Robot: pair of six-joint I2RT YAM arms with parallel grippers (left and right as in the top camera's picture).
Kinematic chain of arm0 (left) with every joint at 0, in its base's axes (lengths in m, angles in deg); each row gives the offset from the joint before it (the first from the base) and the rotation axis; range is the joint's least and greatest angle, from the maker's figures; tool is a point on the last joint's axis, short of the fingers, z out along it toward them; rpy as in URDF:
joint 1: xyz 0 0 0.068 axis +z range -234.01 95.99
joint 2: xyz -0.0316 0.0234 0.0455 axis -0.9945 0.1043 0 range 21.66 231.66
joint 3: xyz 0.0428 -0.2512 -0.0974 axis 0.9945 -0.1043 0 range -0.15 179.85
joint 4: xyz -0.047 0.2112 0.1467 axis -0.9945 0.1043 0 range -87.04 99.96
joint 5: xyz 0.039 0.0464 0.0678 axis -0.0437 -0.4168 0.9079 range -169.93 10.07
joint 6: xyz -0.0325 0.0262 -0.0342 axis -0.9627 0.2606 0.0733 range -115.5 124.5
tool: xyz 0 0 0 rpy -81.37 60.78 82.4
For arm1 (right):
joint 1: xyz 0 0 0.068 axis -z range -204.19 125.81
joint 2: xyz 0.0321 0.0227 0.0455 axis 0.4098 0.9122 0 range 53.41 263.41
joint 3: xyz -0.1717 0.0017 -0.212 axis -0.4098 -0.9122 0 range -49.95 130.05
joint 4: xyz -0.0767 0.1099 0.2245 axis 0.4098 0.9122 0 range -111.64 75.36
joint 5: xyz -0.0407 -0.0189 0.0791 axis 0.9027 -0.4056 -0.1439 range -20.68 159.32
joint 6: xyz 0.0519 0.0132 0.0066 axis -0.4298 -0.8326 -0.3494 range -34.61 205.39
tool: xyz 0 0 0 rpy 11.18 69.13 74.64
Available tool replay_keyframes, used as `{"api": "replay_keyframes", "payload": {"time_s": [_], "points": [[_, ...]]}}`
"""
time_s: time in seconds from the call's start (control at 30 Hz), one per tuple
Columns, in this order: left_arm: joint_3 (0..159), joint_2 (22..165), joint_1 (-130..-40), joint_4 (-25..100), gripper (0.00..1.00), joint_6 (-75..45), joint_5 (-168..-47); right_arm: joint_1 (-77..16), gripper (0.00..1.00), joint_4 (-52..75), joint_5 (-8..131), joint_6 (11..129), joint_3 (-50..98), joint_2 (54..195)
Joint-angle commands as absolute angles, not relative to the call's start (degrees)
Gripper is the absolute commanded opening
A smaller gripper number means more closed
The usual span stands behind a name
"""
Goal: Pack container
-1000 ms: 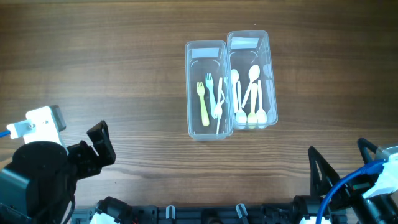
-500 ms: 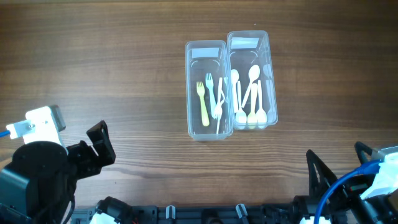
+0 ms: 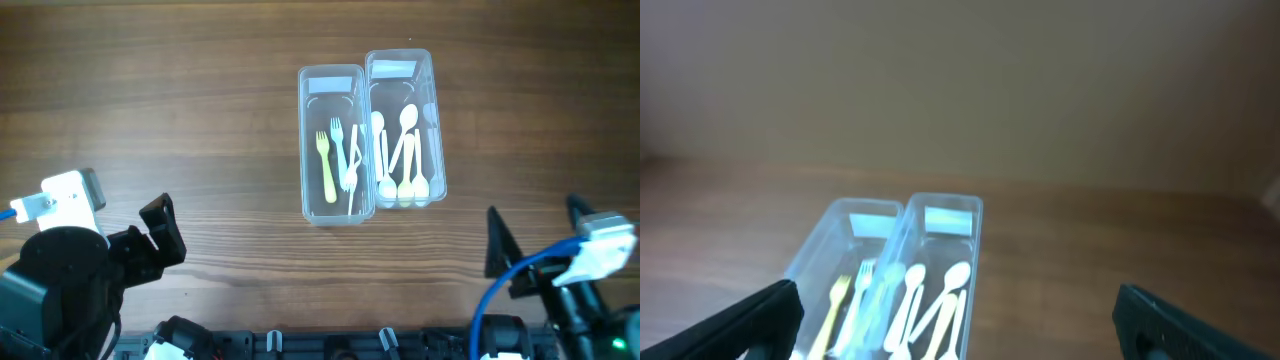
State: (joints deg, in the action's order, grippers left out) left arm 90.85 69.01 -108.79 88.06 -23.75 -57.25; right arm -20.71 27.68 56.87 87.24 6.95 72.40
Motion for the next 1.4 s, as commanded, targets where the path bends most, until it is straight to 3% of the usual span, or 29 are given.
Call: {"api": "replay_keyframes", "payload": {"time_s": [0.0, 0.43, 1.37], "points": [[90.70, 68.86, -108.48, 87.91, 1.00, -24.71, -56.47, -20.47, 1.00, 25.39, 55.69, 88.22, -4.89, 66.50], [90.70, 68.86, -108.48, 87.91, 1.00, -24.71, -56.47, -20.47, 1.00, 14.79, 55.76, 87.31, -29.24, 53.56], [90.70, 68.86, -108.48, 87.91, 1.00, -24.71, -56.47, -20.47, 1.00, 13.13, 56.37, 86.76, -40.65, 53.69]]}}
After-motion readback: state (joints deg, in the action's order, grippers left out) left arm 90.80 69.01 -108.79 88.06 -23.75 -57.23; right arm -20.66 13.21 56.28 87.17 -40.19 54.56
